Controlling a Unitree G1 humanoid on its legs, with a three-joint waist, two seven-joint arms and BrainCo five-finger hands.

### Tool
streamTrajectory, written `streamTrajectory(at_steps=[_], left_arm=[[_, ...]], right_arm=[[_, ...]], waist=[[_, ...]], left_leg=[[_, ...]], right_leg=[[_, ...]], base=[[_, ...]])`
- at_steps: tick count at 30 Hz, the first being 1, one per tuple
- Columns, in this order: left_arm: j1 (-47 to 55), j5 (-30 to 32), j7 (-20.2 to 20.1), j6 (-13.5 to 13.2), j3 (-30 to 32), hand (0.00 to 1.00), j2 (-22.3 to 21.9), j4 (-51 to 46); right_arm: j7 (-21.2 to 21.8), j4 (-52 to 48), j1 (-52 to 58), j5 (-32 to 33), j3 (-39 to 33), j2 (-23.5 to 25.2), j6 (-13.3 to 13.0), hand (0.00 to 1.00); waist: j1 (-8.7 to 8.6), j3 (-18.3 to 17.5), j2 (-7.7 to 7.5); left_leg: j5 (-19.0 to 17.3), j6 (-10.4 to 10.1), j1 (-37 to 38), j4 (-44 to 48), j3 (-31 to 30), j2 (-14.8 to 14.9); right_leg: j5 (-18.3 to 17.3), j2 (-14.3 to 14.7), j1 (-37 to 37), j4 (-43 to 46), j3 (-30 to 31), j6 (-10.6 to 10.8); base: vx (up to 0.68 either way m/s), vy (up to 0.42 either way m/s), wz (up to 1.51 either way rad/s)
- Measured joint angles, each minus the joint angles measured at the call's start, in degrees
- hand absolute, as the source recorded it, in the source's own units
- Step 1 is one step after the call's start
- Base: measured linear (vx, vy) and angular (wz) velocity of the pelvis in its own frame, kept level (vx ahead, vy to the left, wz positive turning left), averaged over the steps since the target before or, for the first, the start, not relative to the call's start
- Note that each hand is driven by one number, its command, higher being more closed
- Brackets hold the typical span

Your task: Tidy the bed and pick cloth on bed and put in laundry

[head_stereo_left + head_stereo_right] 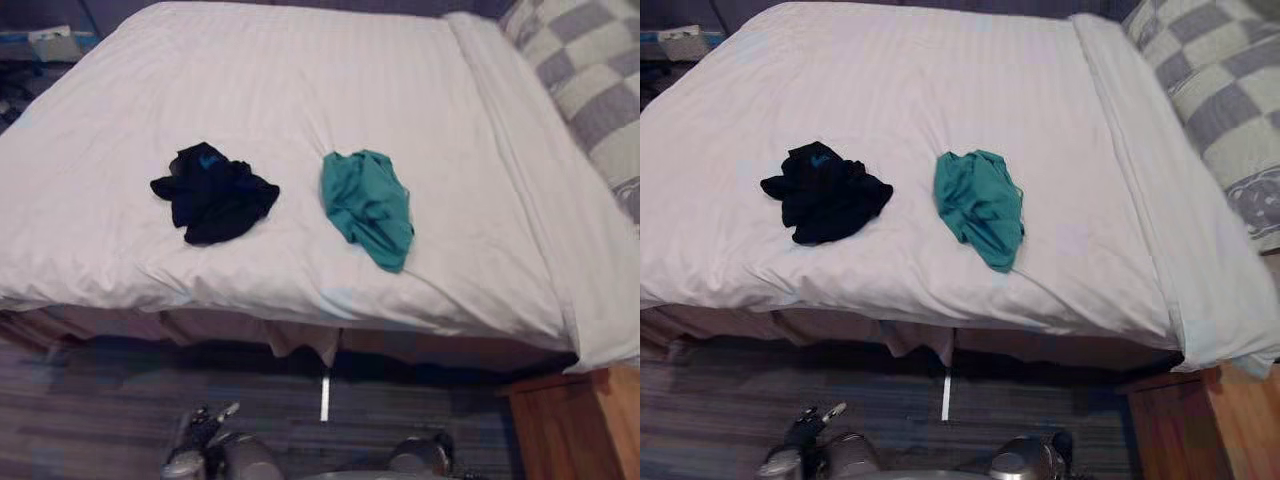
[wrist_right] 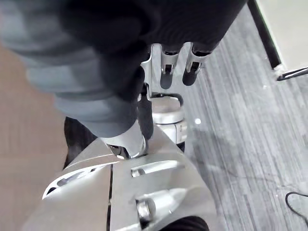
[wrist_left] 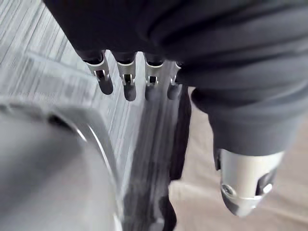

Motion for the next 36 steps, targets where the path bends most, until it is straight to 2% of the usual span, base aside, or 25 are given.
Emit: streamTrajectory(at_steps=[1, 2, 3, 4, 5, 6, 7, 11, 12, 13, 15, 16, 18, 20, 23, 25, 26, 27, 28, 29, 31, 32, 33, 34, 36], left_arm=[[1.41, 0.78, 0.05, 0.69, 0.63, 0.0, -1.25, -0.01], [1.72, 1.32, 0.03, 0.67, 0.65, 0.0, -1.62, -0.25], [2.45, 2.39, -0.19, 0.66, -0.68, 0.0, -2.03, -0.64], [2.34, 3.57, -0.81, 0.71, -1.32, 0.0, -2.05, -0.64], [1.23, 5.39, -1.66, 0.74, -3.48, 0.0, -1.96, -0.8], [-0.5, 7.07, -2.11, 0.8, -5.99, 0.0, -2.17, -0.86], [-1.57, 8.34, -2.54, 0.76, -7.85, 0.0, -3.17, -1.18], [-1.84, 7.71, -1.3, -0.24, -8.73, 0.0, -4.06, -2.11], [-1.93, 6.14, -1.12, -1.29, -9.08, 0.0, -4.01, -2.66], [-1.69, 3.27, -1.42, -2.33, -8.93, 0.0, -4.45, -3.69], [-1.46, 1.81, -1.69, -3.99, -8.99, 0.0, -4.66, -4.21], [-1.36, 1.84, -1.71, -4.45, -9.02, 0.0, -4.85, -3.9], [-0.51, 1.82, -2.93, -6.41, -9.02, 0.0, -5.85, -2.47], [-0.84, 1.79, -4.51, -7.0, -8.96, 0.0, -5.9, -1.67], [-1.81, 2.16, -5.86, -7.17, -9.9, 0.0, -6.6, -0.46], [-2.14, 2.29, -5.56, -7.08, -12.14, 0.0, -6.79, 0.23], [-3.08, 2.49, -5.38, -6.12, -12.71, 0.0, -5.44, 0.47], [-2.95, 2.95, -4.99, -5.01, -12.9, 0.0, -3.42, 0.37], [-2.52, 3.33, -4.98, -4.82, -12.87, 0.0, -2.73, 0.36], [-2.45, 3.24, -4.98, -4.57, -13.0, 0.0, -2.32, 0.23], [-3.12, 3.33, -5.51, -3.08, -15.0, 0.0, -2.58, 0.17], [-3.39, 3.38, -5.5, -2.71, -15.81, 0.0, -2.9, 0.19], [-4.0, 3.95, -5.46, -1.55, -16.65, 0.0, -3.99, 0.29], [-4.42, 4.59, -5.36, -1.18, -16.94, 0.0, -5.08, 0.11], [-3.94, 4.97, -5.15, -0.98, -17.02, 0.0, -6.31, 0.17]], right_arm=[[0.54, 1.18, -0.91, -1.61, 0.05, -0.62, -0.1, 0.0], [1.24, 1.17, -0.85, -2.56, 0.04, -0.85, -0.21, 0.0], [3.12, 0.39, -0.69, -4.33, 1.14, -1.09, -0.54, 0.0], [3.33, -0.23, -0.57, -3.94, 2.45, -0.78, -1.08, 0.0], [3.29, -2.42, 0.32, -3.3, 4.22, -0.13, -2.04, 0.0], [2.68, -4.46, 1.4, -2.13, 5.1, -0.17, -2.87, 0.0], [2.3, -5.31, 2.69, -1.22, 5.12, -0.53, -3.92, 0.0], [2.27, -8.39, 3.45, -0.16, 8.2, -0.9, -5.27, 0.0], [2.24, -7.87, 2.87, -0.23, 9.45, -1.48, -5.21, 0.0], [2.14, -6.91, 2.26, -0.29, 11.0, -2.97, -4.41, 0.0], [1.19, -5.4, 1.18, -0.03, 11.77, -4.45, -2.98, 0.0], [0.61, -5.05, 0.96, 0.69, 11.15, -4.42, -2.39, 0.0], [-0.22, -5.07, 0.7, 3.46, 7.71, -4.4, -1.89, 0.0], [-0.03, -4.91, 0.61, 4.69, 5.13, -3.12, -2.02, 0.0], [-0.09, -3.76, 0.93, 4.93, 4.48, -2.95, -2.22, 0.0], [-0.18, -3.66, 1.58, 5.04, 4.16, -3.44, -2.56, 0.0], [-0.34, -3.2, 0.9, 5.21, 3.05, -1.56, -2.48, 0.0], [-0.76, -2.47, 0.65, 5.45, 2.44, -0.32, -2.58, 0.0], [-0.28, -2.37, 0.38, 5.35, 2.91, -0.43, -3.05, 0.0], [0.71, -2.41, 0.77, 4.75, 4.06, -0.55, -4.56, 0.0], [1.94, -3.51, 0.75, 4.56, 6.82, -0.12, -6.36, 0.0], [2.19, -3.97, 0.7, 4.6, 7.43, 0.09, -6.82, 0.0], [2.67, -4.43, 0.52, 4.7, 7.92, 0.18, -7.69, 0.0], [2.69, -4.38, 0.57, 4.84, 7.89, 0.47, -8.49, 0.0], [3.02, -4.43, 0.49, 4.58, 9.52, 0.37, -9.47, 0.0]], waist=[[1.39, -0.07, -0.05], [1.51, -0.32, 0.13], [0.56, -0.79, 0.95], [-0.53, -0.92, 1.28], [-2.39, -1.03, 1.86], [-3.54, -1.06, 2.47], [-3.19, -1.4, 3.48], [-3.35, -2.02, 2.54], [-3.27, -2.17, 1.55], [-2.69, -1.26, 3.06], [-1.72, -0.35, 3.91], [-1.77, -0.64, 4.45], [-3.18, -1.14, 6.82], [-3.5, -1.2, 5.91], [-3.66, -1.24, 4.76], [-4.49, -1.54, 5.67], [-4.54, -1.36, 2.77], [-3.58, -1.85, 2.13], [-2.64, -1.92, 2.06], [-1.86, -1.99, 1.94], [-2.56, -2.11, 2.14], [-3.1, -2.2, 2.35], [-3.97, -2.48, 3.9], [-4.08, -2.88, 4.26], [-3.38, -3.24, 5.33]], left_leg=[[0.78, 1.47, 4.96, -4.67, 6.4, -0.99], [1.46, 2.04, 6.33, -6.61, 7.99, -1.6], [3.78, 3.32, 7.69, -11.91, 9.77, -3.33], [5.35, 4.07, 7.64, -14.92, 9.62, -4.57], [8.19, 5.84, 7.74, -19.75, 8.51, -7.01], [10.65, 6.72, 7.52, -23.49, 7.07, -9.11], [12.07, 7.12, 7.99, -26.23, 6.73, -11.1], [12.22, 7.48, 5.42, -20.23, 6.46, -12.01], [11.91, 7.86, 1.12, -11.1, 5.85, -9.83], [12.26, 8.27, -2.96, 0.04, 3.82, -6.02], [12.94, 8.43, -5.05, 9.9, 1.19, -2.12], [12.49, 8.27, -4.11, 8.94, 0.95, -2.14], [13.87, 9.71, 0.02, -5.41, 1.44, -3.0], [13.49, 9.63, 0.63, -12.68, -0.94, -2.88], [13.63, 9.44, 2.07, -14.94, -6.25, -2.43], [6.59, -0.95, 4.03, -14.47, -5.99, -3.09], [4.58, -0.33, 3.78, -11.65, -4.55, -4.99], [2.6, 0.17, 4.48, -11.1, -2.01, -5.18], [2.38, 0.59, 6.0, -12.23, 0.08, -4.41], [2.98, 1.39, 8.35, -15.43, 2.32, -4.89], [6.3, 2.46, 10.25, -22.77, 3.6, -6.61], [7.33, 2.69, 10.38, -24.87, 3.6, -7.36], [10.11, 3.61, 10.43, -29.06, 2.46, -8.99], [12.69, 4.12, 10.34, -31.73, 1.6, -10.51], [13.6, 4.57, 10.41, -33.21, 1.4, -10.95]], right_leg=[[-3.3, 1.15, -2.21, 6.06, -9.85, 0.8], [-6.61, 2.49, -2.4, 8.04, -12.78, 2.03], [-16.7, 8.32, -2.44, 11.74, -13.95, 4.55], [-21.48, 12.14, -2.41, 11.99, -11.79, 4.56], [-25.44, 17.93, -1.84, 9.44, -5.28, 2.04], [-24.31, 20.97, -0.32, 4.76, -0.08, -0.98], [-23.35, 20.87, 0.1, 3.35, 1.28, -1.47], [-24.89, 18.16, 2.13, 3.08, -1.29, -0.32], [-25.21, 17.65, 2.4, 3.44, -1.39, -0.36], [-25.3, 18.37, 3.72, 3.63, -1.25, -0.4], [-25.09, 18.46, 6.44, 4.05, 0.66, -0.05], [-24.98, 18.23, 6.77, 4.24, 1.19, 0.17], [-25.06, 17.13, 5.36, 5.74, 3.89, 1.02], [-24.94, 14.58, 2.56, 7.55, 6.52, 2.35], [-24.14, 10.43, 1.21, 8.46, 9.36, 7.63], [-23.53, 8.47, 1.63, 8.31, 10.31, 8.45], [-21.7, 5.52, 2.18, 7.95, 10.51, 8.01], [-15.78, 5.38, 0.99, 6.92, 8.64, 2.88], [-13.87, 5.76, 0.28, 7.34, 5.57, -0.73], [-13.99, 7.64, -1.04, 9.7, 0.67, -1.42], [-19.06, 14.41, -1.43, 9.27, -0.79, 2.5], [-20.87, 16.53, -1.44, 7.91, -0.49, 2.95], [-21.72, 20.38, -1.06, 3.37, 3.58, 1.79], [-20.12, 21.54, 0.0, 0.54, 6.33, 1.27], [-19.96, 21.61, -0.27, 0.68, 7.55, 1.09]], base=[[0.02, 0.586, -1.42], [-0.04, 0.593, -1.14], [-0.07, 0.373, -0.24], [-0.1, 0.41, 0.36], [-0.04, 0.167, 0.96], [-0.07, 0.24, 1.08], [0.0, 0.171, 0.75], [0.01, 0.088, 0.46], [-0.05, -0.028, 0.25], [-0.06, -0.025, -0.09], [-0.03, 0.088, -0.57], [0.02, 0.136, -0.75], [0.05, 0.157, -0.72], [0.06, 0.272, -0.51], [0.05, 0.407, -0.24], [0.03, 0.571, -0.07], [-0.03, 0.547, -0.32], [-0.05, 0.62, -0.7], [-0.03, 0.485, -1.04], [0.01, 0.305, -0.84], [0.03, 0.218, -0.26], [0.07, 0.115, 0.35], [0.1, 0.14, 0.53], [0.09, 0.107, 0.54], [0.1, 0.069, 0.27]])
